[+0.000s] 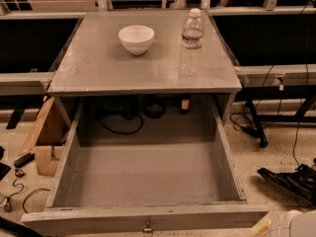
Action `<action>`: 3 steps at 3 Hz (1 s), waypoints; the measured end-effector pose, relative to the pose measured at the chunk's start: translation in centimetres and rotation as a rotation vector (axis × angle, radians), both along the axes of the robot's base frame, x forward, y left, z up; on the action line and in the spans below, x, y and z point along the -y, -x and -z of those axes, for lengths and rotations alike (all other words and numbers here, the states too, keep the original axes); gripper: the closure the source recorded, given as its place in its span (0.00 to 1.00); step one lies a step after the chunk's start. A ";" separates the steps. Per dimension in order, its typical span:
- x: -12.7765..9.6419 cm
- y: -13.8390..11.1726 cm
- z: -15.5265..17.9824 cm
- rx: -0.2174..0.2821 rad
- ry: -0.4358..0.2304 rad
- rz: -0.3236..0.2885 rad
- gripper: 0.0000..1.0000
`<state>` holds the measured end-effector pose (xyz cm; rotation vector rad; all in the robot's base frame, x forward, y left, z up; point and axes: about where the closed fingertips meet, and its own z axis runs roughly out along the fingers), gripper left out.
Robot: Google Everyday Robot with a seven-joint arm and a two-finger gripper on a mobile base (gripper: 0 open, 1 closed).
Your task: Close top drawer
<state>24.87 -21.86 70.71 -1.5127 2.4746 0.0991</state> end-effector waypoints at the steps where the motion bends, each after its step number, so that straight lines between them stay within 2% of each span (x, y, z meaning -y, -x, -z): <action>1: -1.6 -1.0 5.3 0.020 -0.061 -0.063 1.00; 2: -3.1 -3.8 8.7 0.078 -0.109 -0.121 1.00; 3: -4.8 -5.8 10.5 0.120 -0.145 -0.163 1.00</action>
Offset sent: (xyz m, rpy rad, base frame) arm 0.0713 0.0483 -0.1270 0.1696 -0.1493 0.1887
